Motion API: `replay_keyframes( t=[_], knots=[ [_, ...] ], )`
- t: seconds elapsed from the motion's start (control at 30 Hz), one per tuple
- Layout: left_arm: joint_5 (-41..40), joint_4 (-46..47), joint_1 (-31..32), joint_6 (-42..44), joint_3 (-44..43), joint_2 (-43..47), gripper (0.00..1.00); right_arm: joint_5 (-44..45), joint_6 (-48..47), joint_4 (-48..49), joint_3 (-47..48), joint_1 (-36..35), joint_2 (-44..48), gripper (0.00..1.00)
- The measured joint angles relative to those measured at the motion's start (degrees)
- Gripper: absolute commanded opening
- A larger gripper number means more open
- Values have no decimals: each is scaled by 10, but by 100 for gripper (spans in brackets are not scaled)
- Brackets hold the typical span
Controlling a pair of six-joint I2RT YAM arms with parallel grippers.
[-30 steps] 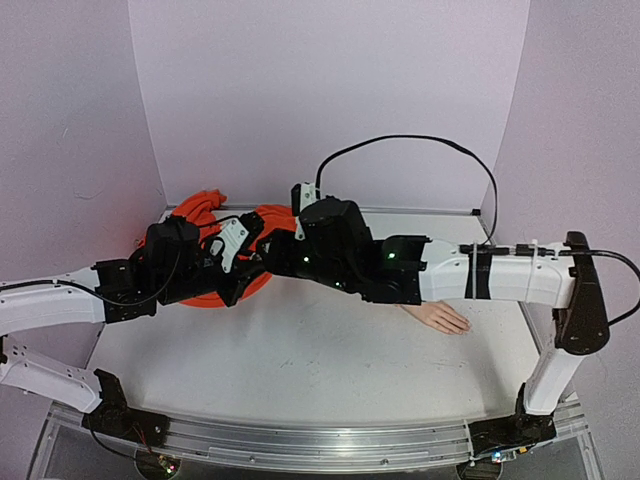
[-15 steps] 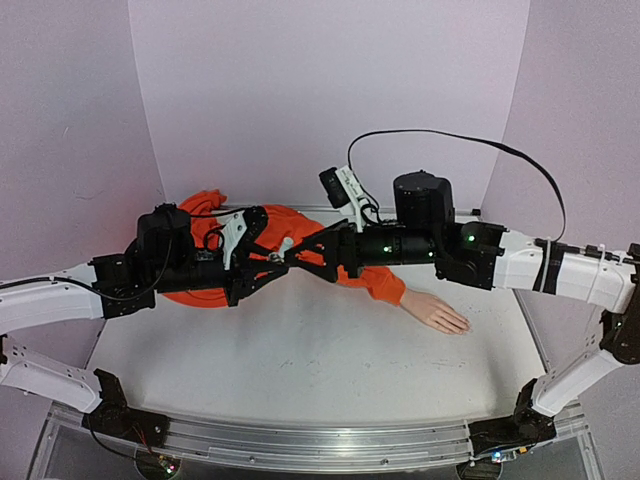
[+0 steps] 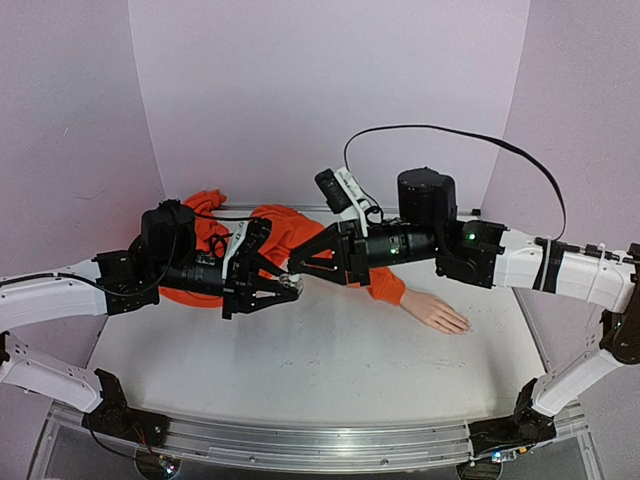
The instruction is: Paint the nails
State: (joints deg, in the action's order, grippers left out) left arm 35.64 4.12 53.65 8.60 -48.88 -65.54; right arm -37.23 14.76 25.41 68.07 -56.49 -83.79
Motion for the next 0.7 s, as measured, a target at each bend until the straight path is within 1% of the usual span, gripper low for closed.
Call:
replay_keyframes(
  t=[0.13, 0.17, 0.27, 0.37, 0.43, 0.47, 0.53, 0.63, 0.67, 0.7],
  knots=[
    [9, 0, -1, -2, -2, 0, 0, -19, 1, 3, 2, 0, -6, 17],
    [11, 0, -1, -2, -2, 0, 0, -24, 1, 4, 3, 0, -10, 14],
    [15, -9, -3, -6, -2, 0, 0, -37, 3, 9, 9, 2, -22, 0],
    [2, -14, -4, -7, -2, 0, 0, -36, 10, 14, 13, 4, -30, 0],
    [-33, -21, -4, -12, -2, 3, 0, -8, 19, 14, 17, 3, -37, 0],
    [-66, -26, -4, -16, -2, 7, 0, 21, 28, 13, 24, 1, -44, 0],
    [-162, -33, -4, -27, 2, 15, 0, 116, 45, 0, 52, -12, -68, 0],
    [-327, -49, -8, -31, 14, 25, 0, 413, 130, -78, 172, -81, -154, 0],
    [-370, -54, -8, -31, 18, 28, 0, 502, 166, -88, 203, -104, -184, 0],
    [-396, -60, -8, -31, 23, 29, 0, 573, 197, -90, 218, -124, -206, 0]
  ],
)
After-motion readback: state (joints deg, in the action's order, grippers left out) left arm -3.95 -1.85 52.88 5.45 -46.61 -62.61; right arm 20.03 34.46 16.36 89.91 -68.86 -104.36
